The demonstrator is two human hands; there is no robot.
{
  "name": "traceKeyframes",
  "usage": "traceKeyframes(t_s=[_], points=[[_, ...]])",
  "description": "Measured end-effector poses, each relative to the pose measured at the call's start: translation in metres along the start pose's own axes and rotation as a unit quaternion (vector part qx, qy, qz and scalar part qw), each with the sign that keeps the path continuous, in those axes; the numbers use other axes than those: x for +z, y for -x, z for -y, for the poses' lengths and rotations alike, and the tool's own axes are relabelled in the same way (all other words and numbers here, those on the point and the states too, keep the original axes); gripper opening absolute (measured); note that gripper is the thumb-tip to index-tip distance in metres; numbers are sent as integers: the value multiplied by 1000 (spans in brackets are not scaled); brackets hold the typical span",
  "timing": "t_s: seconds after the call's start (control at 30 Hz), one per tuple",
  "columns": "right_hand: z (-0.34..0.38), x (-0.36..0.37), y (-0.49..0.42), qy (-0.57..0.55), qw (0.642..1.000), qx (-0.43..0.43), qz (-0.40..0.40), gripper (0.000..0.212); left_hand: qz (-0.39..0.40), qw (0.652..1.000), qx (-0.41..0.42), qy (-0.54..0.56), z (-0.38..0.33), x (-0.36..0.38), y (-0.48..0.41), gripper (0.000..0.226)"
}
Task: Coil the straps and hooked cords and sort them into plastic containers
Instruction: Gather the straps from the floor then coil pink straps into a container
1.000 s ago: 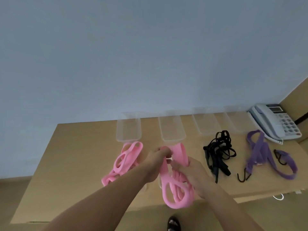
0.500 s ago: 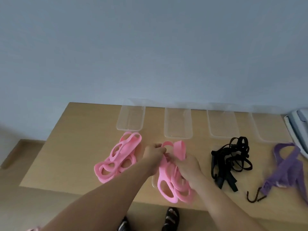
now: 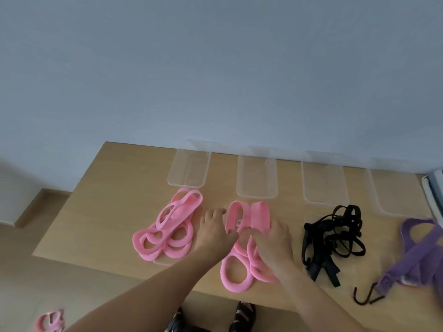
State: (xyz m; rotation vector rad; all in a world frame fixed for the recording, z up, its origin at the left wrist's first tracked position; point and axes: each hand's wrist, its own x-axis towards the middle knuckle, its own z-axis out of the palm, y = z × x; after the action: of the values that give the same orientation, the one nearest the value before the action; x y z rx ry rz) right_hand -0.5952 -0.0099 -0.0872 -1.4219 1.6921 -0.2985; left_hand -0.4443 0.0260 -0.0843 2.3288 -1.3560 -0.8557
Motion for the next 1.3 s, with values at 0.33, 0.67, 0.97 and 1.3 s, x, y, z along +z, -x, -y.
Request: traceKeyframes(t_s=[0.33,0.67,0.97,1.3], points=[[-15,-4,3,155,986,-57,-8,36,107,983,22,-145,12,10,13,47],[23,1,16,207,964,-154,-60,38,103,991,35,-79,23,-31,13,52],[133,81,75,297,894,-309,130,30,-43,999,9,13,106,-131,57,47],[218,270,256,300,812,-435,247,53,-196,964,-162,73,331,-233,249,51]])
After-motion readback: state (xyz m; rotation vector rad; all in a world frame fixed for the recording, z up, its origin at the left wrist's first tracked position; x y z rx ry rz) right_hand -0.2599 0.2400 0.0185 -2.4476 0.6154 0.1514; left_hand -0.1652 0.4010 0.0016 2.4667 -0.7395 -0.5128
